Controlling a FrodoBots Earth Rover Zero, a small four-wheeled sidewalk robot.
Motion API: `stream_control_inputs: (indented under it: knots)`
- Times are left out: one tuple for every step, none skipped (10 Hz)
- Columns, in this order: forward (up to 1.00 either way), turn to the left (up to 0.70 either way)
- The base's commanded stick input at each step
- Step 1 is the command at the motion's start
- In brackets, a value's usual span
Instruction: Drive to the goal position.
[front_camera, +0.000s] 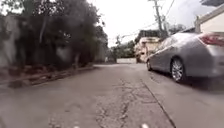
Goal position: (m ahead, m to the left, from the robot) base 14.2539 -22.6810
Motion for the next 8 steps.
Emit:
stream_control_inputs:
  knots:
    - [0.88,0.03]
    - [0.87,0.03]
    - [0.87,0.03]
    - [0.87,0.03]
    - [0.88,0.03]
    - [0.88,0.03]
    - [0.87,0.03]
    - [0.87,0.03]
